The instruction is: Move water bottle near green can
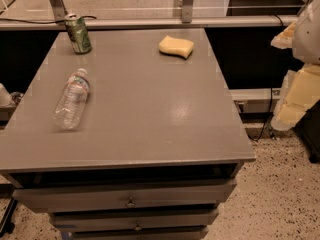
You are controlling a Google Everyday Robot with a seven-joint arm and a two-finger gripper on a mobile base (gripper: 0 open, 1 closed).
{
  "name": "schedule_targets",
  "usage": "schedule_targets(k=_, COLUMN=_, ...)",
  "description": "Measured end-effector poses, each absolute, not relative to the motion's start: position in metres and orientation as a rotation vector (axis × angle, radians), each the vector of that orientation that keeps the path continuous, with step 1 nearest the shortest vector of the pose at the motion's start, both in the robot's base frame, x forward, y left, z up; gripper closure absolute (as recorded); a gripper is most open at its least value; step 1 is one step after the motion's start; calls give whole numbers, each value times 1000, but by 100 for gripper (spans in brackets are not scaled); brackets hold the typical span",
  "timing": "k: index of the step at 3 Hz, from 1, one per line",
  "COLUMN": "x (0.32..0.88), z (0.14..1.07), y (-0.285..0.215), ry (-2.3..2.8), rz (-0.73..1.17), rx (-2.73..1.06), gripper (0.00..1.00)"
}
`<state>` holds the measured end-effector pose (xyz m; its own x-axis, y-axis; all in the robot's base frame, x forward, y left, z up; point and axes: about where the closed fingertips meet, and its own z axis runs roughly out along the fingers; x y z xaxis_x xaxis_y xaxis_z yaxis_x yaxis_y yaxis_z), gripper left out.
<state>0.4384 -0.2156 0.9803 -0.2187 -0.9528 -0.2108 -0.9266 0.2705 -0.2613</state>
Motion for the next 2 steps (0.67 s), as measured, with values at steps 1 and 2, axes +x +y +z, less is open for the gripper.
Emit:
schedule_targets(k=1, x=438, z=980, y=-216, ry=2220, rz=-113, rx=-1716, gripper=0)
schedule_targets(k=2, x=442, z=975, y=-212, ry=2212, rz=-48, rx=-1660, gripper=0)
